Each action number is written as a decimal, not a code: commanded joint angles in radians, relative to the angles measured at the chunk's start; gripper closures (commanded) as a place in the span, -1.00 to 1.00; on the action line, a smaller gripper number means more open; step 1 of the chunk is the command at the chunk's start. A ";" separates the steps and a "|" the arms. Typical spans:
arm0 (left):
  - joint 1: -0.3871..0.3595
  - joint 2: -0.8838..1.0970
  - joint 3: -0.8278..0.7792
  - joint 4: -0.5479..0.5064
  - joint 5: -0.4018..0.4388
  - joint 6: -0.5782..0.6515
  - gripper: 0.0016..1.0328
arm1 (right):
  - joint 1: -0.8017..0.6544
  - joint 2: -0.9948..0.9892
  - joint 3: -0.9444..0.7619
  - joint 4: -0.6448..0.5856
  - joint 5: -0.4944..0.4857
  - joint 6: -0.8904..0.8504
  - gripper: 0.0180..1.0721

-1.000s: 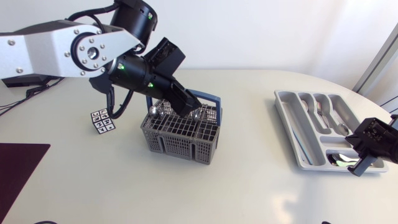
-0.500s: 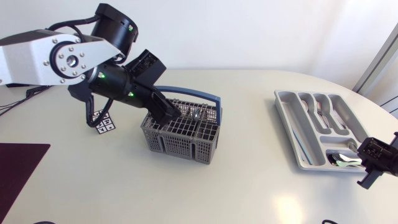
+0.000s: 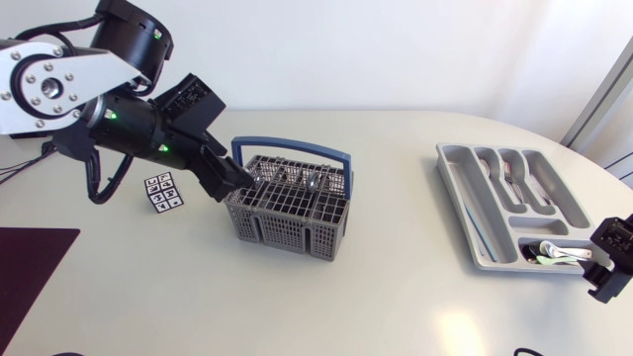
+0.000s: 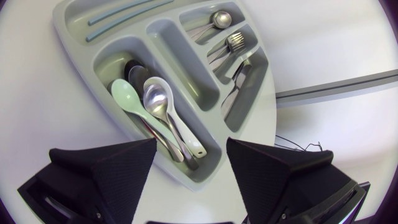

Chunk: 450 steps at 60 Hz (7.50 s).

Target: Transfer all utensils from the basket to the drawer tray.

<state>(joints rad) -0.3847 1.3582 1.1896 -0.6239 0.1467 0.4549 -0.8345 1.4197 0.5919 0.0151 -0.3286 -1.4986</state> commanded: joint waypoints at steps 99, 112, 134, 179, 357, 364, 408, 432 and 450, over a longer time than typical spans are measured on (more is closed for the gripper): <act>0.176 0.232 -0.200 0.306 -0.002 0.054 -0.78 | 1.290 0.047 0.341 -0.351 0.112 1.336 -0.63; 0.087 0.206 -0.220 0.306 -0.001 0.048 -0.79 | 1.266 0.117 0.358 -0.303 0.128 1.338 -0.63; 0.009 0.082 -0.263 0.302 -0.002 0.030 -0.79 | 1.184 0.058 0.348 -0.302 0.135 1.324 -0.64; 0.113 0.199 -0.223 0.354 -0.007 0.037 -0.79 | 1.258 -0.018 0.352 -0.323 0.141 1.365 -0.64; 0.015 0.130 -0.291 0.352 -0.006 0.022 -0.79 | 1.169 -0.159 0.425 -0.133 -0.291 1.621 0.89; 0.018 0.110 -0.292 0.348 -0.006 0.024 -0.79 | 1.134 -0.219 0.441 -0.202 -0.296 1.614 0.89; -0.017 -0.008 -0.203 0.242 -0.002 0.007 -0.79 | 0.477 -0.367 0.111 -0.458 0.181 0.796 0.89; -0.031 -0.007 -0.128 0.158 -0.002 -0.035 -0.79 | 0.259 -0.182 0.031 -0.271 0.224 0.560 0.89; -0.023 -0.002 -0.107 0.122 0.033 -0.065 -0.79 | 0.219 -0.113 -0.021 -0.172 0.253 0.480 -0.07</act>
<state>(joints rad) -0.4080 1.3464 1.0542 -0.4824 0.1711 0.4133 -0.6044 1.2903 0.6121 -0.1703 -0.0845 -0.9730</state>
